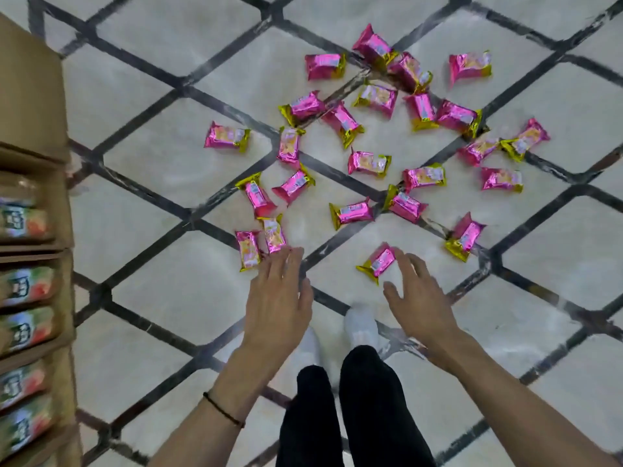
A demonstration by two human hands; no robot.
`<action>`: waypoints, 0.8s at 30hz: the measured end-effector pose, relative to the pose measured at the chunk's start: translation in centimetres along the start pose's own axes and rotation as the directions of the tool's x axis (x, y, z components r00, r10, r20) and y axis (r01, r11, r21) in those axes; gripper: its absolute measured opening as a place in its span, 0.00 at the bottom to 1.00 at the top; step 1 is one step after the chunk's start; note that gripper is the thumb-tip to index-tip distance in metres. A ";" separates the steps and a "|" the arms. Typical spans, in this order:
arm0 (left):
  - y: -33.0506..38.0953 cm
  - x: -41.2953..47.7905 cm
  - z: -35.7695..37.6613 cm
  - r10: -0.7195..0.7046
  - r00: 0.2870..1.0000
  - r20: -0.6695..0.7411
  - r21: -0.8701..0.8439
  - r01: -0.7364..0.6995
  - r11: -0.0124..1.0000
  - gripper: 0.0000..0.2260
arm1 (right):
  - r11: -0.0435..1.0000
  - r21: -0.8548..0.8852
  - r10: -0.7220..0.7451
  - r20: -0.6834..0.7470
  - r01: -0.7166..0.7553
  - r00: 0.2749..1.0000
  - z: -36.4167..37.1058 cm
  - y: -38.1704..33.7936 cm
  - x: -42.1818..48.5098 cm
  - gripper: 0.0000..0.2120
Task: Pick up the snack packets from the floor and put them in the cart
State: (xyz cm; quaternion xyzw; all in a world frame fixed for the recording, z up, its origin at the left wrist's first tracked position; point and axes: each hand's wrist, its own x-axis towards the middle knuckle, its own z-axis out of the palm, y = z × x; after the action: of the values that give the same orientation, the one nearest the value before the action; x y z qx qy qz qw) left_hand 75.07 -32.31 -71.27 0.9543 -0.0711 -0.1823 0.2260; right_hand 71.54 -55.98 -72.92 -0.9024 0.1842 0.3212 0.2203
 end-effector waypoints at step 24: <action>-22.4 20.6 31.5 -0.264 0.955 -0.135 0.292 0.292 0.910 0.34 | 0.985 0.038 0.171 -0.351 -0.169 0.921 27.7 14.4 27.4 0.30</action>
State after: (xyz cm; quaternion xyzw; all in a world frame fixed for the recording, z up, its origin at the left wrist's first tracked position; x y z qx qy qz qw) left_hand 83.35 -29.69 -114.26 0.9855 0.0483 -0.1550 0.0486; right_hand 70.79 -58.93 -114.39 -0.9252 0.2994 0.1713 0.1583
